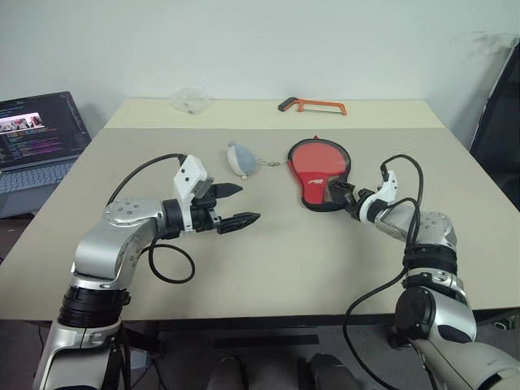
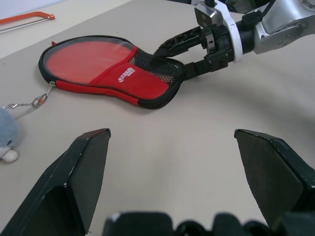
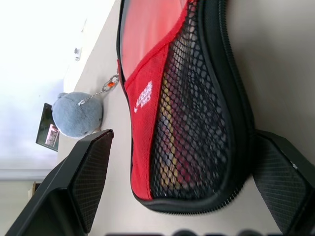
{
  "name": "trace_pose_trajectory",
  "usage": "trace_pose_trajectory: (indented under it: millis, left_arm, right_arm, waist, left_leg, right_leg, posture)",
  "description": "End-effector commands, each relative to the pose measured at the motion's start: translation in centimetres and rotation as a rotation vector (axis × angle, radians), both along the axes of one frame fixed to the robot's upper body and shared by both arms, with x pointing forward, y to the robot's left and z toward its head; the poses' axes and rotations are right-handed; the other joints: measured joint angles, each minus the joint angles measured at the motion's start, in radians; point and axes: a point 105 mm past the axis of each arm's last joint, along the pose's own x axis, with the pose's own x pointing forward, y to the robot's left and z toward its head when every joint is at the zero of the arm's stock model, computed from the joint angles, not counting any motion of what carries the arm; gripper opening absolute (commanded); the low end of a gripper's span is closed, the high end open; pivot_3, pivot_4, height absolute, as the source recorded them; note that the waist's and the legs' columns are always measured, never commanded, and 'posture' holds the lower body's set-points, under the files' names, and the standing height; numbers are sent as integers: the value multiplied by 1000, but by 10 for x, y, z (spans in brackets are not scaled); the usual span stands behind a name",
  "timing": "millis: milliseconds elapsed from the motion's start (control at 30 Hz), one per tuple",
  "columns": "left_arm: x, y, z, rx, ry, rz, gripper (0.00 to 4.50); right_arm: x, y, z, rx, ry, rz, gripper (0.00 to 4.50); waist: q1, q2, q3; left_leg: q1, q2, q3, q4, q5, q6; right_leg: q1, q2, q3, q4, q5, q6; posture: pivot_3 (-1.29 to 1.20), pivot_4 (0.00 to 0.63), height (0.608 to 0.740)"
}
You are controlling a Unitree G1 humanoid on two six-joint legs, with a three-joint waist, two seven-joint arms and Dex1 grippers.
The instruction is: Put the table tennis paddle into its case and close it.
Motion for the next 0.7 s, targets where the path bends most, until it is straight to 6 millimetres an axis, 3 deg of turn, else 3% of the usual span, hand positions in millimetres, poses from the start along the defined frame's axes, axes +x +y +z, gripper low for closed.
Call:
trace_pose_trajectory:
  millis: [33, 300, 400, 600, 700]
  left_arm:
    - [-3, -8, 14, -3, -67, -37, 4387]
    - [-2, -11, 14, 3, -74, -44, 4387]
    - [-2, -11, 13, 5, -76, -44, 4431]
    - [-1, -8, 13, 10, -80, -38, 4431]
    - [-1, -8, 12, 12, -79, -36, 4431]
  right_arm:
    - [5, 19, 4, 7, -19, 44, 4500]
    - [15, 31, -7, 2, -6, 33, 4500]
    - [18, 33, -9, 1, 0, 20, 3923]
    - [19, 36, -14, -14, 7, 29, 1736]
    - [16, 39, -18, -24, 16, 47, 889]
  waist:
    - [-2, 0, 0]
    - [-4, 0, 0]
    - [-5, 0, 0]
    - [-6, 0, 0]
    - [-7, -1, 0]
  left_leg:
    - [0, 0, 0, 0, 0, 0]
    - [2, 1, 0, 0, 0, 0]
    - [2, 1, 0, 0, 0, 1]
    - [2, 1, -1, 0, 1, 1]
    - [2, 1, -1, -1, 1, 1]
  right_leg:
    - [0, 0, 0, 0, 0, 0]
    - [0, 1, 1, 0, 0, 1]
    - [0, 2, 1, 0, 1, 2]
    - [0, 2, 2, 0, 1, 2]
    - [0, 2, 2, 0, 1, 1]
  posture:
    - [0, 150, 740]
    - [0, 150, 740]
    - [0, 150, 740]
    - [0, 150, 740]
    - [0, 150, 740]
